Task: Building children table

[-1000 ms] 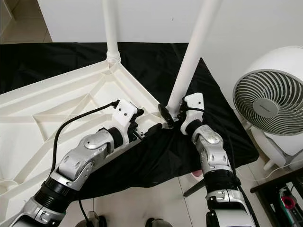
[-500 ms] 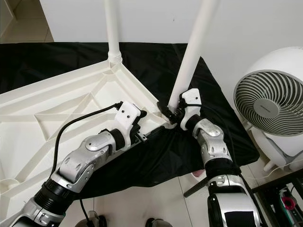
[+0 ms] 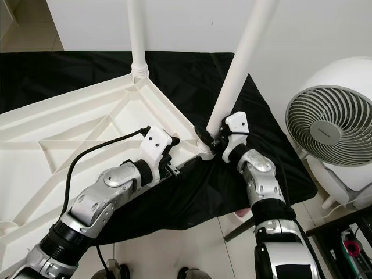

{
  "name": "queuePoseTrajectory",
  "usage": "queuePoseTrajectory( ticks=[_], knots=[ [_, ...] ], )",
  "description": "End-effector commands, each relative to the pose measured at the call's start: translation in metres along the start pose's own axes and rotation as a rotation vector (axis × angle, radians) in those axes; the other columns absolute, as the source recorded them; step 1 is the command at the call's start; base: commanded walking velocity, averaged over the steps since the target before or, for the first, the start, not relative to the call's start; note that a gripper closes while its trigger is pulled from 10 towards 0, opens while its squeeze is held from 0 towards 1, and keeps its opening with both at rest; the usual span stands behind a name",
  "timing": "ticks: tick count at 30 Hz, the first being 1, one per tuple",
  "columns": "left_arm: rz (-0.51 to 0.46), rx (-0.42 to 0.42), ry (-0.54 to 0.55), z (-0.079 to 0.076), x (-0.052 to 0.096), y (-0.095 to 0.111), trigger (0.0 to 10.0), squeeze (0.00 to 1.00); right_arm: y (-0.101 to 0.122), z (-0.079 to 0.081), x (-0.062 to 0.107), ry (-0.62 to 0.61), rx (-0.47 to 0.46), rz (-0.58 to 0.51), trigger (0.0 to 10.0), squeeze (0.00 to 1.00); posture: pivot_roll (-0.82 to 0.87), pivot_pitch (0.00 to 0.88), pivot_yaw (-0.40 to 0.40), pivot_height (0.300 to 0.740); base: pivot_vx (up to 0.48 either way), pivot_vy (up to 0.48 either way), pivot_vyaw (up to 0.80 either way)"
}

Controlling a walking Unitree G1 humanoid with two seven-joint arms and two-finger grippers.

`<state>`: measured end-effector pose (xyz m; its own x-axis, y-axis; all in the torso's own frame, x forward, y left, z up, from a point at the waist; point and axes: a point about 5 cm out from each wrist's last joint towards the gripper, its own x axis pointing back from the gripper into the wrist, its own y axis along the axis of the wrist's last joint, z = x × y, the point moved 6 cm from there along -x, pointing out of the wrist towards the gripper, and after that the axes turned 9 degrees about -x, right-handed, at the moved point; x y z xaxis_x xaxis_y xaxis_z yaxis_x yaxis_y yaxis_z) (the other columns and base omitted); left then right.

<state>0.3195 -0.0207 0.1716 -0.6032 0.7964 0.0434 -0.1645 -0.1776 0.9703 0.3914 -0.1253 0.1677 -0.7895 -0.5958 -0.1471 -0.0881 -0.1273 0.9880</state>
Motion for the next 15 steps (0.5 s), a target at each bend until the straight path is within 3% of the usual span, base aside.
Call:
queuePoseTrajectory(
  ticks=[1, 7, 10, 15],
  knots=[
    [-0.012, 0.002, -0.129, -0.018, 0.001, 0.001, 10.0, 0.00, -0.004, 0.009, -0.001, -0.008, -0.033, -0.009, 0.0, 0.00, 0.06, 0.119, -0.082, 0.740, 0.000, 0.000, 0.00],
    [-0.010, -0.002, -0.130, -0.017, 0.002, 0.001, 10.0, 0.00, -0.005, 0.010, 0.001, -0.116, -0.050, -0.034, 0.0, 0.00, 0.06, 0.120, -0.083, 0.740, 0.000, 0.000, 0.00],
    [-0.008, -0.001, -0.134, -0.018, 0.003, 0.000, 10.0, 0.00, -0.005, 0.018, 0.004, -0.242, -0.098, -0.077, 0.0, 0.00, 0.06, 0.119, -0.085, 0.740, 0.000, 0.000, 0.00],
    [-0.008, 0.001, -0.147, -0.021, 0.004, -0.001, 10.0, 0.00, 0.001, 0.029, 0.006, -0.311, -0.132, -0.122, 0.0, 0.00, 0.06, 0.117, -0.091, 0.740, 0.000, 0.000, 0.00]
  ],
)
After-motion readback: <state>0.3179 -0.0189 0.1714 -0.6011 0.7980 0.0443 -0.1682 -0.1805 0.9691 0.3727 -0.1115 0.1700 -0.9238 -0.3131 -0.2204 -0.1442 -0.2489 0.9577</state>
